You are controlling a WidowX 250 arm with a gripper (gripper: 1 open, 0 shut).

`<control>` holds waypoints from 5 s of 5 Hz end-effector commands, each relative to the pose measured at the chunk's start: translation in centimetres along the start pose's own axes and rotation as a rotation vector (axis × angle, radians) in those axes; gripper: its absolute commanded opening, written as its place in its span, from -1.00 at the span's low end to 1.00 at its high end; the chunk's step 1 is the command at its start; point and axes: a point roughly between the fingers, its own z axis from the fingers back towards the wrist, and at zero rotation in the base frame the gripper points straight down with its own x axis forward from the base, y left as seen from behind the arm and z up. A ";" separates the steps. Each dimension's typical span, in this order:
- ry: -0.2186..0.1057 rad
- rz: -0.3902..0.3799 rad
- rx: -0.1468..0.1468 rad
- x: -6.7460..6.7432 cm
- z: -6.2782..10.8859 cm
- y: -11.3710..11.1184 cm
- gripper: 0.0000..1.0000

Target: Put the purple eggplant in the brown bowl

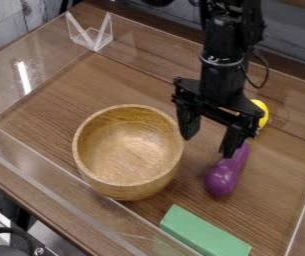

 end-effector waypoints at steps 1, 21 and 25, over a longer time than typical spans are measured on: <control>-0.044 -0.006 -0.008 0.8 0.2 -0.5 1.00; -0.100 0.054 -0.029 2.0 0.2 -0.2 -1.00; -0.123 0.137 0.000 -0.1 4.0 7.0 -1.00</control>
